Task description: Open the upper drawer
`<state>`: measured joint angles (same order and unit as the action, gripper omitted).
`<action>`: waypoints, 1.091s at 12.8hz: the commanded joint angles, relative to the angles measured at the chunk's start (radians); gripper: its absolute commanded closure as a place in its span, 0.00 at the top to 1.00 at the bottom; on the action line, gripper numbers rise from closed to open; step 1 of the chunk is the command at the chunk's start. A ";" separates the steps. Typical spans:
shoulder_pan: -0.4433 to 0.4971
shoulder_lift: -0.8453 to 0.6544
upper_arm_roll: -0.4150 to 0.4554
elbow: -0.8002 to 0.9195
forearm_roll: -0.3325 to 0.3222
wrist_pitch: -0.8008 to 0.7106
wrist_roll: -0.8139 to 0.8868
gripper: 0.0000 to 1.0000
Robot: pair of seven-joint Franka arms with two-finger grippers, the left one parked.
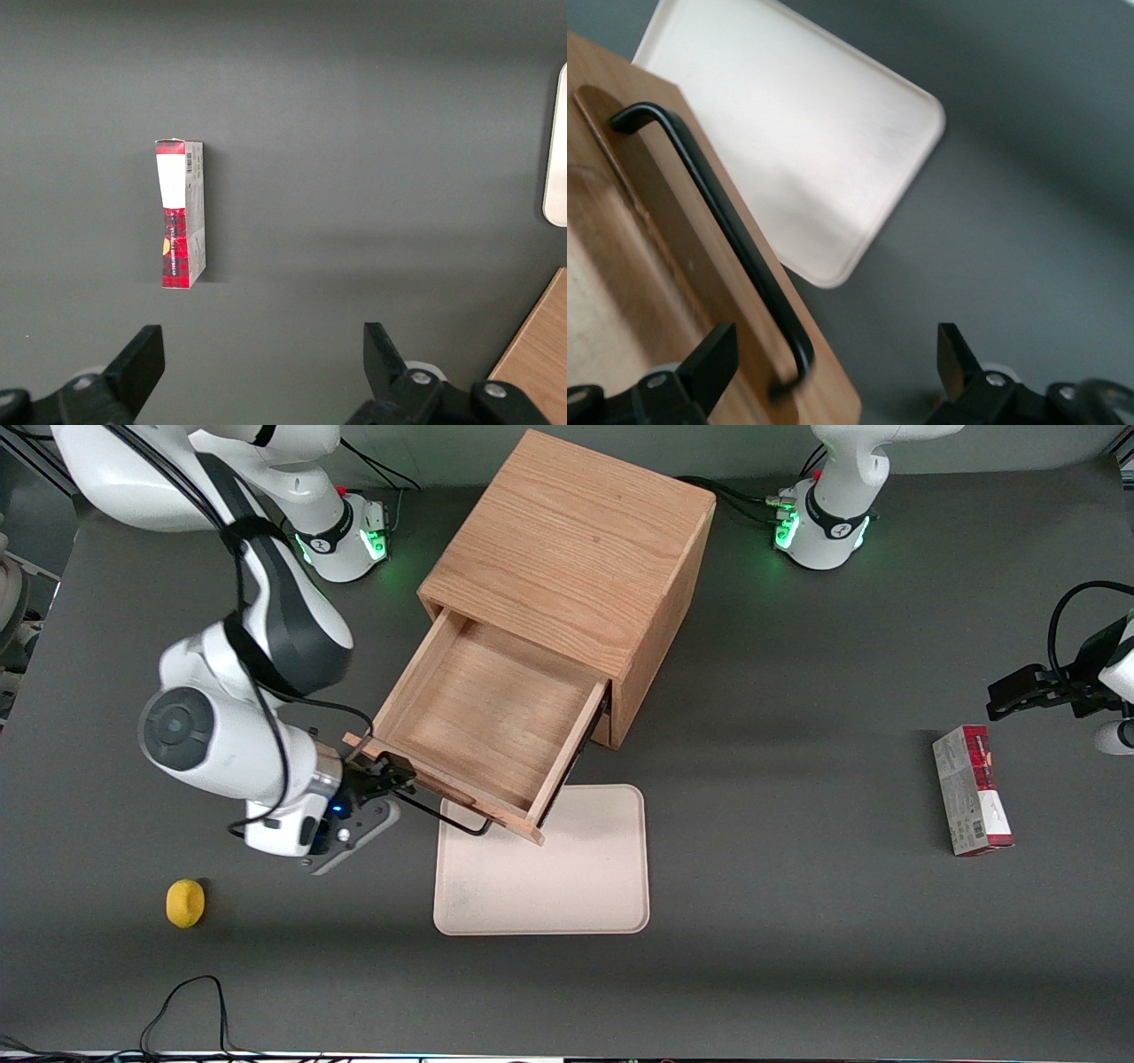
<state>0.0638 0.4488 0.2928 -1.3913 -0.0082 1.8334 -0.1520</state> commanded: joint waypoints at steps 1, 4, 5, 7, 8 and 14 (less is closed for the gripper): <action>0.002 -0.186 -0.146 -0.023 0.080 -0.161 0.177 1.00; 0.002 -0.265 -0.300 -0.018 0.093 -0.281 0.420 1.00; 0.001 -0.280 -0.335 -0.023 0.085 -0.314 0.433 1.00; 0.001 -0.355 -0.368 -0.096 0.054 -0.324 0.427 1.00; 0.001 -0.395 -0.368 -0.151 0.050 -0.316 0.396 1.00; -0.001 -0.581 -0.363 -0.387 0.001 -0.160 0.367 1.00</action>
<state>0.0560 -0.0985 -0.0735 -1.7563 0.0332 1.6669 0.2209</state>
